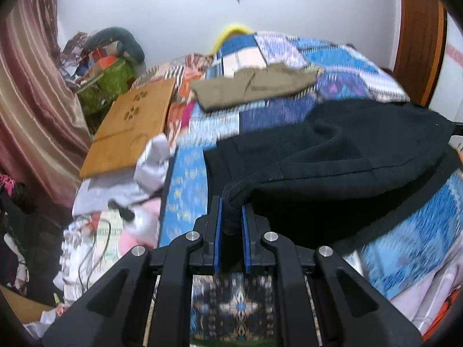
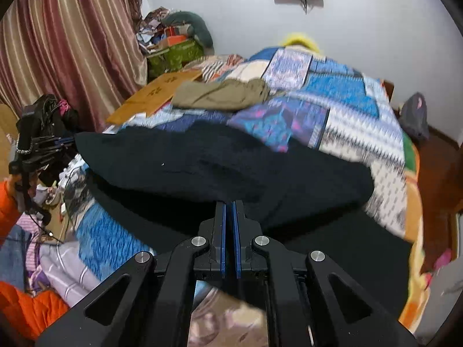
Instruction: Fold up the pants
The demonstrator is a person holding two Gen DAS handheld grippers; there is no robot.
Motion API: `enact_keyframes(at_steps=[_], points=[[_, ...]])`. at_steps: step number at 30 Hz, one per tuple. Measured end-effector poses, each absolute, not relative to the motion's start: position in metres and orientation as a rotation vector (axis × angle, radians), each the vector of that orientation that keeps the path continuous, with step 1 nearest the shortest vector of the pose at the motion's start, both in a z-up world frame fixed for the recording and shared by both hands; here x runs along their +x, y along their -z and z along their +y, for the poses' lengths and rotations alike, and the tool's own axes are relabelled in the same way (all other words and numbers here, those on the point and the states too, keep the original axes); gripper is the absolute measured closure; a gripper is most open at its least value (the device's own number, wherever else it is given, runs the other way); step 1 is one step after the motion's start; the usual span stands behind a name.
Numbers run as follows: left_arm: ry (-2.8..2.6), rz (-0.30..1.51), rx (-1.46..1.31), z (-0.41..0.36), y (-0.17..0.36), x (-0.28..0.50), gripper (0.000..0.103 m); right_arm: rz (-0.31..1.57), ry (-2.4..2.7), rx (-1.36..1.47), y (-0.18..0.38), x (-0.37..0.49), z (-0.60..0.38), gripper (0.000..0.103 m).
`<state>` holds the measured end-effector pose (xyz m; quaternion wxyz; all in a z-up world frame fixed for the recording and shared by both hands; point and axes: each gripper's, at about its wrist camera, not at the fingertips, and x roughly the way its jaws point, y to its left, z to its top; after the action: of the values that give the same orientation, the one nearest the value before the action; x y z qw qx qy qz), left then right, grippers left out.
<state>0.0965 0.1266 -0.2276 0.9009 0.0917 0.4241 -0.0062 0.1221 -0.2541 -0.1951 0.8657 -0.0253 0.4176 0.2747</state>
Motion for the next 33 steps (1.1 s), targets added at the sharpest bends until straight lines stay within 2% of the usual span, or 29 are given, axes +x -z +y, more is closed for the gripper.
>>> enact_keyframes(at_steps=[7,13,15,18,20,22,29,30,31,32,33], points=[[-0.024,0.963,0.173,0.137,0.276,0.080,0.091,0.933,-0.562,-0.006,0.223,0.107,-0.252,0.099],[-0.016,0.987,0.110,0.141,0.293,0.075,0.091,0.935,-0.552,0.036,0.226,0.100,-0.252,0.097],[-0.011,0.997,0.087,0.144,0.292,0.073,0.086,0.946,-0.550,0.048,0.224,0.100,-0.255,0.096],[-0.022,1.036,0.051,0.152,0.292,0.070,0.085,0.958,-0.546,0.047,0.220,0.097,-0.259,0.091],[-0.043,1.044,0.043,0.159,0.289,0.067,0.085,0.959,-0.523,0.034,0.215,0.094,-0.265,0.081],[-0.062,1.035,0.026,0.165,0.281,0.066,0.085,0.944,-0.495,0.027,0.210,0.091,-0.272,0.076],[-0.096,0.959,-0.040,0.169,0.235,0.091,0.085,0.892,-0.428,0.057,0.182,0.108,-0.296,0.076],[-0.098,0.949,-0.031,0.163,0.227,0.100,0.082,0.882,-0.421,0.053,0.179,0.112,-0.295,0.074],[-0.097,0.943,-0.025,0.159,0.222,0.108,0.079,0.868,-0.407,0.045,0.174,0.118,-0.294,0.069],[-0.092,0.935,-0.021,0.155,0.217,0.114,0.070,0.853,-0.398,0.039,0.170,0.124,-0.293,0.062],[-0.083,0.925,-0.018,0.149,0.212,0.122,0.060,0.842,-0.395,0.034,0.168,0.129,-0.293,0.060]])
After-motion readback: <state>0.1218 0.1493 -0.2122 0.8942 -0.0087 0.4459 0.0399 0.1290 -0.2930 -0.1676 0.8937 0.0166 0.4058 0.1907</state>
